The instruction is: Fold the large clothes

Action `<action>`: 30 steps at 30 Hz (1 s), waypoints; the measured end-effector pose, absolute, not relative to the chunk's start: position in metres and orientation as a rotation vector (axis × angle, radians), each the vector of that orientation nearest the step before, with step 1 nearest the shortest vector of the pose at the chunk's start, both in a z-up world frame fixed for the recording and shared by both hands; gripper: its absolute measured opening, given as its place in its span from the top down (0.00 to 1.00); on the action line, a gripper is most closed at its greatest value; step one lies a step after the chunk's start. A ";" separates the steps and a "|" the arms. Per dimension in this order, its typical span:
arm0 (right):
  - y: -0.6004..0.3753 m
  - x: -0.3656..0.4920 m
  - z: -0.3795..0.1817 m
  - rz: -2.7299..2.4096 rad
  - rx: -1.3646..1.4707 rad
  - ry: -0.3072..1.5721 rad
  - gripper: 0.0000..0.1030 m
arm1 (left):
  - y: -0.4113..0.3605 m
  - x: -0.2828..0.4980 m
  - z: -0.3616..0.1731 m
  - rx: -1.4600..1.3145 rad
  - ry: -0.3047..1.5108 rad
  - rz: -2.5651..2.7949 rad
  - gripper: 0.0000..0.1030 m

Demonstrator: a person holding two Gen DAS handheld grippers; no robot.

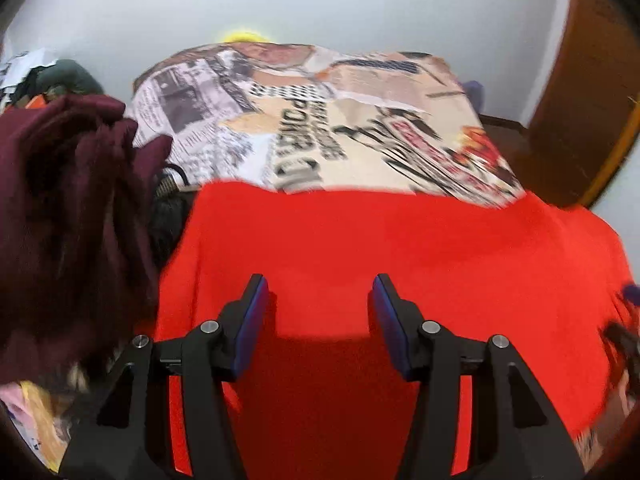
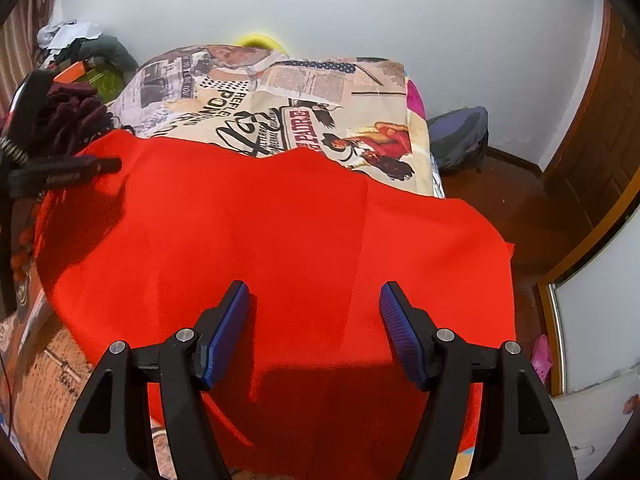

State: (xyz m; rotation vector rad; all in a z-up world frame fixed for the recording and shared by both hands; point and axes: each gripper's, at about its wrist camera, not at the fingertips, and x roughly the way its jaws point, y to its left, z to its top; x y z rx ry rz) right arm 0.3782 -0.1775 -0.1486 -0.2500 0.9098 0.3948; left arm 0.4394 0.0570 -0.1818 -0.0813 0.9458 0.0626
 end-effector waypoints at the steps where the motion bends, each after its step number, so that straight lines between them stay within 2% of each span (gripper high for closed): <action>1: -0.177 0.374 -0.145 0.399 -0.251 0.902 0.38 | 0.054 0.429 -0.181 -0.085 0.949 0.044 0.48; 5: -0.177 0.363 -0.135 0.413 -0.252 0.878 0.38 | 0.052 0.389 -0.181 -0.117 0.949 0.009 0.43; 11: -0.169 0.349 -0.129 0.432 -0.262 0.863 0.38 | 0.072 0.341 -0.191 -0.238 0.973 0.042 0.41; 17: -0.159 0.342 -0.133 0.452 -0.266 0.865 0.38 | 0.107 0.308 -0.215 -0.492 0.990 0.120 0.38; 25: -0.147 0.341 -0.143 0.463 -0.257 0.890 0.38 | 0.123 0.318 -0.245 -0.831 1.008 -0.028 0.38; 30: -0.142 0.340 -0.148 0.468 -0.259 0.905 0.38 | 0.136 0.337 -0.266 -1.005 0.937 -0.037 0.38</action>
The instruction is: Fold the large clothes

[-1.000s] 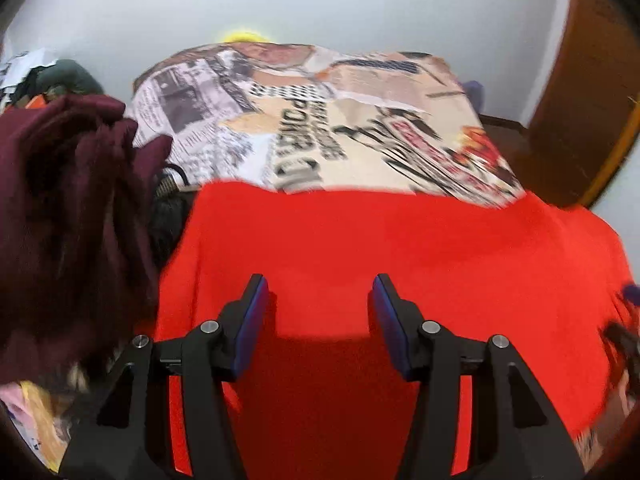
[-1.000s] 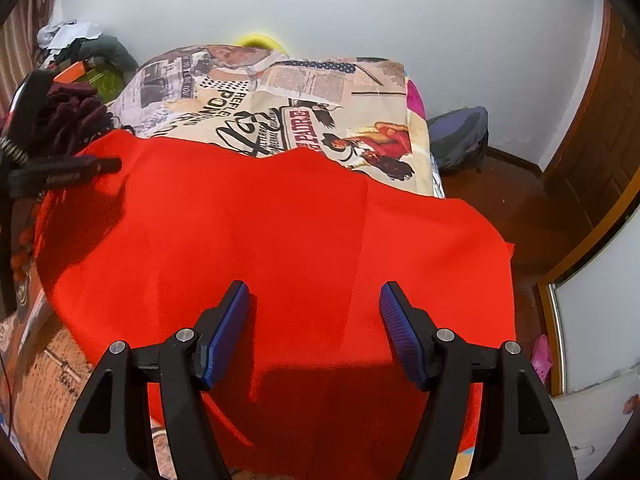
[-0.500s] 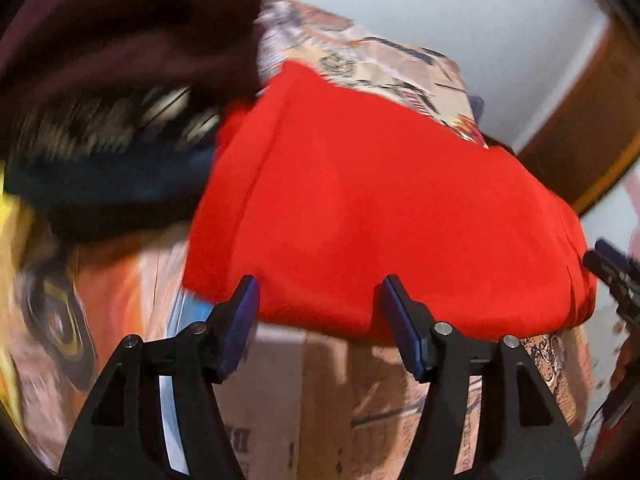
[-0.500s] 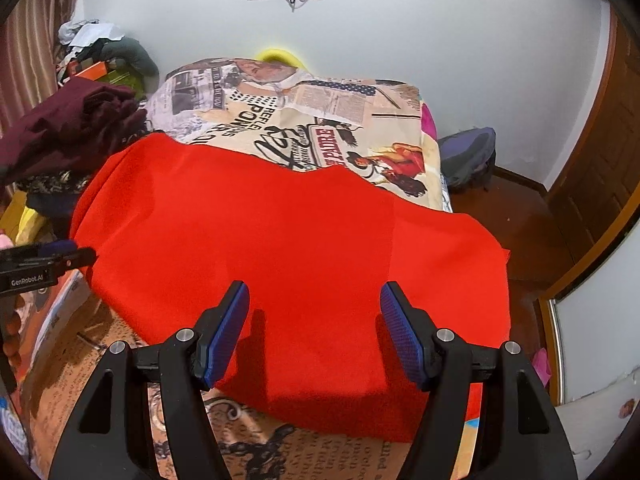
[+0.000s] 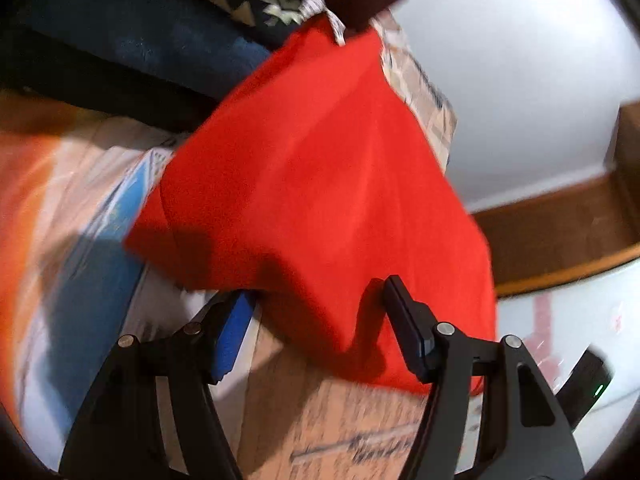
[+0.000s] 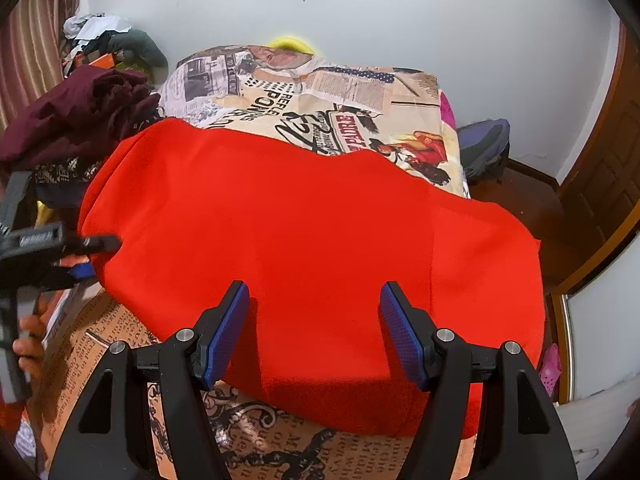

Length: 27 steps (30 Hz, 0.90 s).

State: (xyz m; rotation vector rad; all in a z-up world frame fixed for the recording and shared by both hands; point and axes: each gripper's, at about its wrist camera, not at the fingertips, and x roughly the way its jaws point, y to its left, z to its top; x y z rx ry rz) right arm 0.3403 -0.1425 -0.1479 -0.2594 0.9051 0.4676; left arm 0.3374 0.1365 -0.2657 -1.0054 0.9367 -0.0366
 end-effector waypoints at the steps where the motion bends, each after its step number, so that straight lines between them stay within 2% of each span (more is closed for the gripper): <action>1: -0.142 0.340 -0.148 0.467 -0.261 0.907 0.38 | 0.138 0.340 -0.267 -1.026 0.924 -0.030 0.38; 6: -0.140 0.339 -0.150 0.468 -0.260 0.916 0.38 | 0.139 0.355 -0.270 -1.061 0.861 0.031 0.37; 16: -0.148 0.333 -0.146 0.470 -0.239 0.908 0.38 | 0.144 0.325 -0.254 -0.933 0.932 0.101 0.37; 21: -0.147 0.334 -0.152 0.471 -0.222 0.929 0.38 | 0.156 0.317 -0.260 -1.031 0.915 0.061 0.37; 27: -0.141 0.335 -0.152 0.479 -0.227 0.931 0.38 | 0.150 0.353 -0.276 -1.056 0.875 0.037 0.24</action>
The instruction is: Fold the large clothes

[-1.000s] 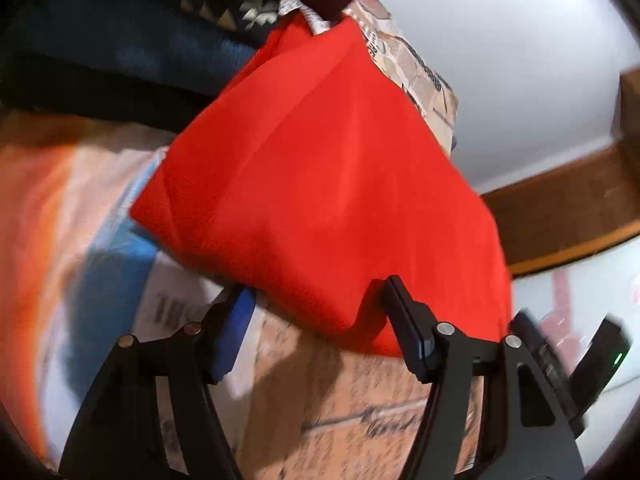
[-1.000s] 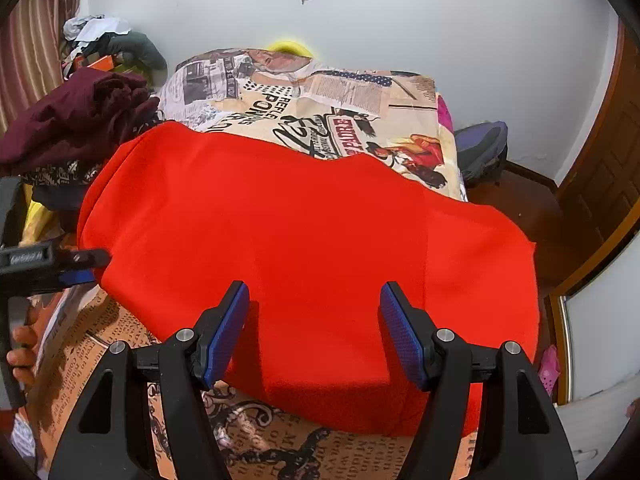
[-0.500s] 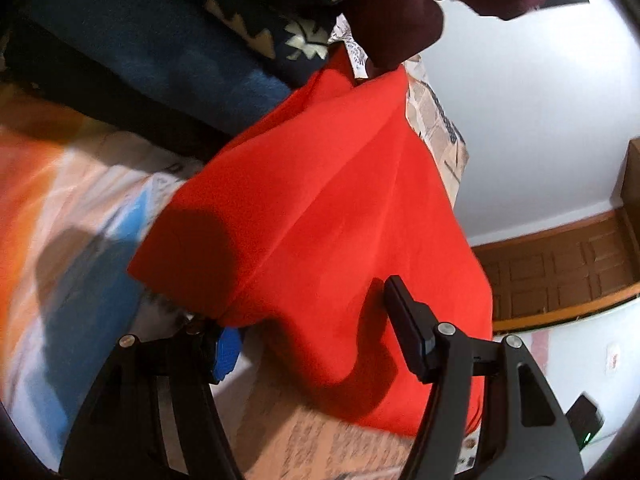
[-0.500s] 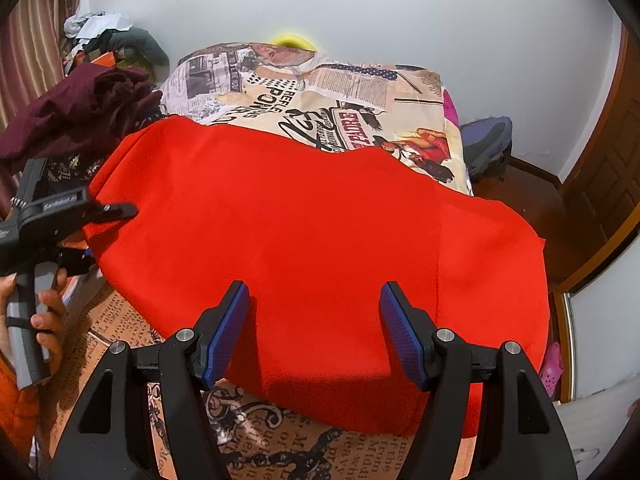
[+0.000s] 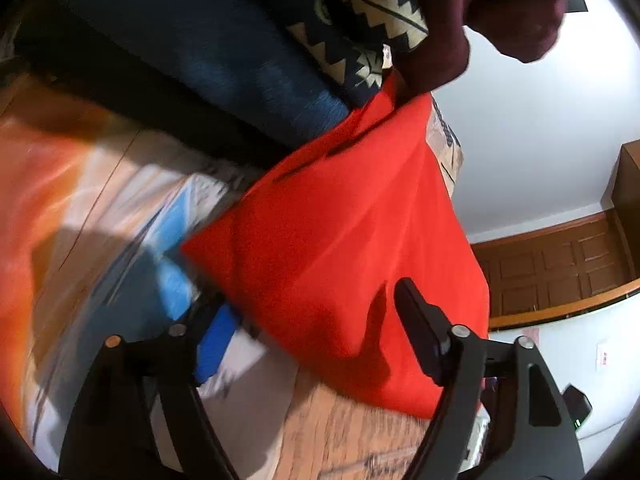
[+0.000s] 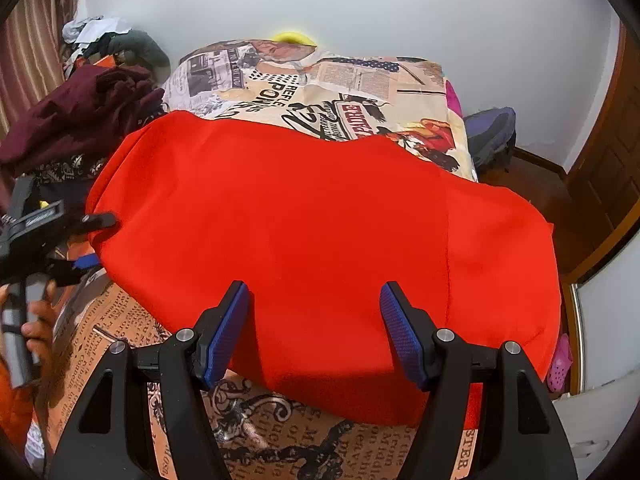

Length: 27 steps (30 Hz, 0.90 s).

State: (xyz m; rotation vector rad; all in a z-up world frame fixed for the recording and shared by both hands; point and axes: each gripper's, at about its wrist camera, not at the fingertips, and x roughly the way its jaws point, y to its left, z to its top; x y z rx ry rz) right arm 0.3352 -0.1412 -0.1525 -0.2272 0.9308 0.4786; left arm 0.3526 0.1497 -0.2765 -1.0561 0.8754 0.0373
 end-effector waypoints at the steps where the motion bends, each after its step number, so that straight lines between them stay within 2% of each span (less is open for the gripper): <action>1: -0.141 0.336 -0.152 0.478 -0.228 0.931 0.38 | 0.149 0.362 -0.275 -1.039 0.872 0.051 0.23; 4: -0.139 0.339 -0.151 0.477 -0.226 0.931 0.38 | 0.142 0.384 -0.268 -0.957 0.887 0.105 0.23; 5: -0.139 0.340 -0.150 0.477 -0.222 0.931 0.38 | 0.138 0.390 -0.265 -0.924 0.893 0.125 0.26; 7: -0.139 0.344 -0.148 0.479 -0.208 0.935 0.38 | 0.127 0.402 -0.255 -0.818 0.909 0.161 0.57; 8: -0.139 0.345 -0.147 0.479 -0.200 0.937 0.38 | 0.122 0.406 -0.249 -0.783 0.911 0.161 0.64; 9: -0.139 0.348 -0.145 0.480 -0.192 0.940 0.38 | 0.115 0.409 -0.240 -0.741 0.899 0.164 0.79; 10: -0.139 0.349 -0.143 0.482 -0.185 0.942 0.38 | 0.109 0.410 -0.230 -0.700 0.884 0.167 0.82; 13: -0.140 0.353 -0.137 0.479 -0.162 0.943 0.38 | 0.081 0.413 -0.185 -0.523 0.812 0.160 0.85; 19: -0.134 0.354 -0.117 0.492 -0.146 0.939 0.38 | 0.065 0.399 -0.096 -0.484 0.606 0.053 0.86; 25: -0.098 0.343 -0.114 0.585 -0.167 0.945 0.38 | 0.101 0.367 -0.042 -0.543 0.503 -0.011 0.87; 27: -0.079 0.339 -0.124 0.635 -0.161 0.971 0.38 | 0.101 0.358 -0.041 -0.526 0.492 0.013 0.87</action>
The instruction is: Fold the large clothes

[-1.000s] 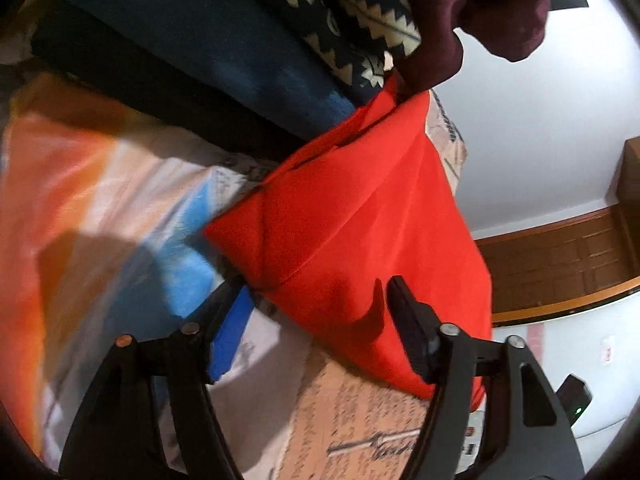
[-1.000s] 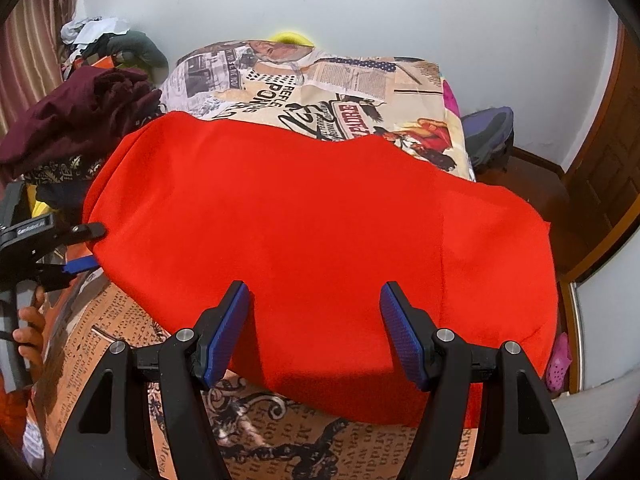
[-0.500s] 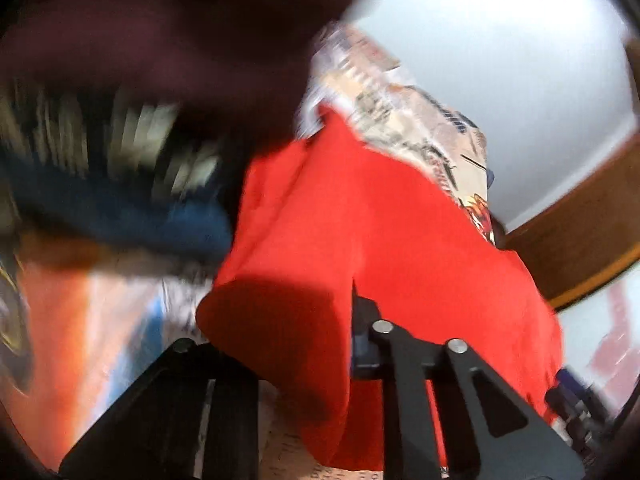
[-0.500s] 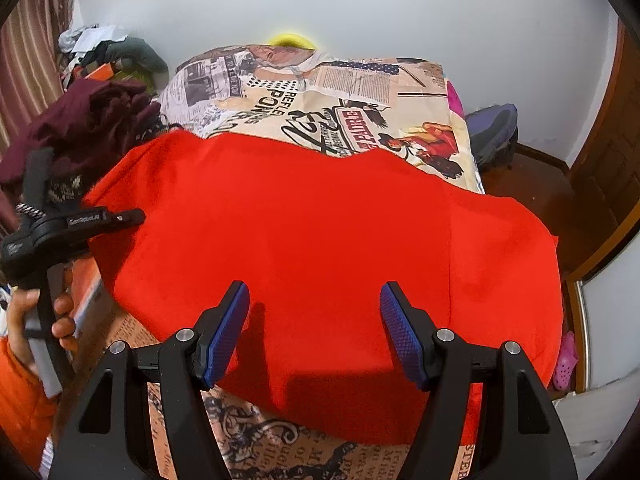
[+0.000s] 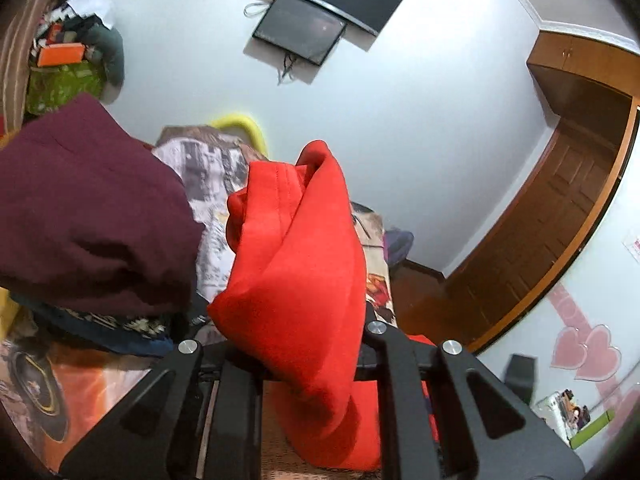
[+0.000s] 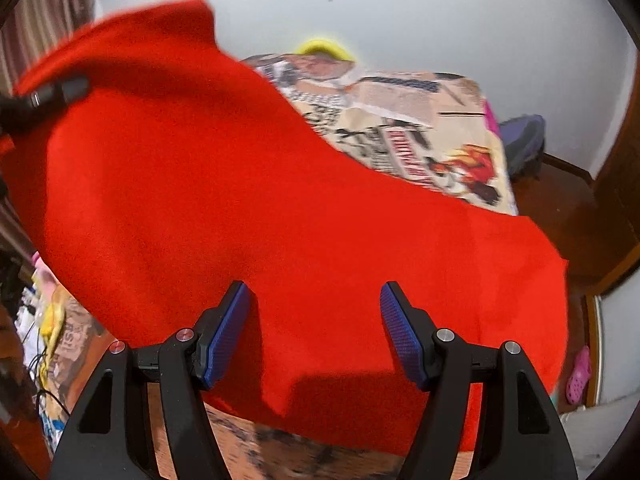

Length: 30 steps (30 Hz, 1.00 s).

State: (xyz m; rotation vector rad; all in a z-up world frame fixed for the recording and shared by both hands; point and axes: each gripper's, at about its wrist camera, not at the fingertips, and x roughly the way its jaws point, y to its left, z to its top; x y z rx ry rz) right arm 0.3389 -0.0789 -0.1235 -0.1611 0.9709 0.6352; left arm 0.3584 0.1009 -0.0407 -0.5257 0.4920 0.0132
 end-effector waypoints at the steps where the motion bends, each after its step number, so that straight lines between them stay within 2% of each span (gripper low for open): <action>1: -0.072 0.339 -0.128 0.658 -0.153 0.990 0.38 | 0.102 0.355 -0.041 -0.504 0.491 0.038 0.87; 6: -0.022 0.333 -0.171 0.780 -0.149 1.126 0.37 | 0.111 0.355 -0.058 -0.445 0.558 0.106 0.87; 11: -0.019 0.329 -0.175 0.802 -0.158 1.142 0.38 | 0.094 0.356 -0.076 -0.412 0.624 0.113 0.87; 17: -0.084 0.324 -0.128 0.656 -0.110 0.993 0.37 | 0.042 0.370 -0.066 -0.376 0.628 0.022 0.87; 23: -0.175 0.327 -0.106 0.434 -0.054 0.935 0.37 | -0.043 0.395 -0.066 -0.289 0.659 -0.141 0.87; 30: -0.239 0.328 -0.110 0.299 -0.007 0.954 0.37 | -0.121 0.394 -0.133 -0.121 0.881 -0.252 0.84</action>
